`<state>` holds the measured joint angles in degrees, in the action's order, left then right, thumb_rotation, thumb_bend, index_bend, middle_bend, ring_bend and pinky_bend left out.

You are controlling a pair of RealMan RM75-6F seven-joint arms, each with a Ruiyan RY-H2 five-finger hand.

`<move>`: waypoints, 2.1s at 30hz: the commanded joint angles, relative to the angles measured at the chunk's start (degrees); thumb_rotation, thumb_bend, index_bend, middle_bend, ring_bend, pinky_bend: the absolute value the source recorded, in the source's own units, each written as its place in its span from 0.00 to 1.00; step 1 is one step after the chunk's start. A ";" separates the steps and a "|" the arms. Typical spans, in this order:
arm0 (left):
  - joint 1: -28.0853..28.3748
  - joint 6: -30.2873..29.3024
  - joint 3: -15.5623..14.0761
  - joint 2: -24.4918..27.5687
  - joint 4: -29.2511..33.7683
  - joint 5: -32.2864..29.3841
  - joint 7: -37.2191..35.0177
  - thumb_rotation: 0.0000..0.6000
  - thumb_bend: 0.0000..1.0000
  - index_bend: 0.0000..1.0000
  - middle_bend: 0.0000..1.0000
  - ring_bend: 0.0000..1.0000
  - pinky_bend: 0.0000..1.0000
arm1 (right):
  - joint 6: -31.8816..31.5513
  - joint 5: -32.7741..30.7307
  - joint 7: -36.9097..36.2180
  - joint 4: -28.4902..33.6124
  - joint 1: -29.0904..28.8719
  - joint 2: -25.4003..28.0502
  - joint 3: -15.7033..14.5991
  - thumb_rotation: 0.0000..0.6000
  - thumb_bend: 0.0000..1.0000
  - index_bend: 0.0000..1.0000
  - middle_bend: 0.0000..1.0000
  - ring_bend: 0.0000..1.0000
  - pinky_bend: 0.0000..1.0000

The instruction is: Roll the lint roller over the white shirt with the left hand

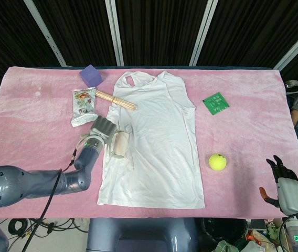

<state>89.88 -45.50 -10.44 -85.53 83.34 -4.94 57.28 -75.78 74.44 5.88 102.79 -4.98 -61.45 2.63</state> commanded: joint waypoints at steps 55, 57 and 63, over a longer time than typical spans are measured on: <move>1.90 -7.32 13.89 -10.06 -10.76 -15.11 24.77 1.00 0.57 0.73 0.69 0.56 0.76 | 0.24 -0.86 0.50 0.17 -0.08 -0.06 0.08 1.00 0.28 0.12 0.01 0.16 0.16; 0.94 -7.19 13.25 -8.63 -9.04 -14.68 25.13 1.00 0.57 0.73 0.69 0.56 0.76 | 0.30 -0.96 0.57 0.21 -0.09 -0.06 0.08 1.00 0.28 0.12 0.01 0.16 0.16; -1.86 -6.49 10.48 -5.58 -4.63 -12.78 25.73 1.00 0.57 0.73 0.69 0.56 0.76 | 0.25 -1.17 0.66 0.32 -0.09 -0.08 0.16 1.00 0.28 0.12 0.01 0.16 0.16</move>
<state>88.76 -52.23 0.72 -91.83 77.89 -18.31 82.82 -75.53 73.28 6.54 103.11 -5.07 -61.53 2.79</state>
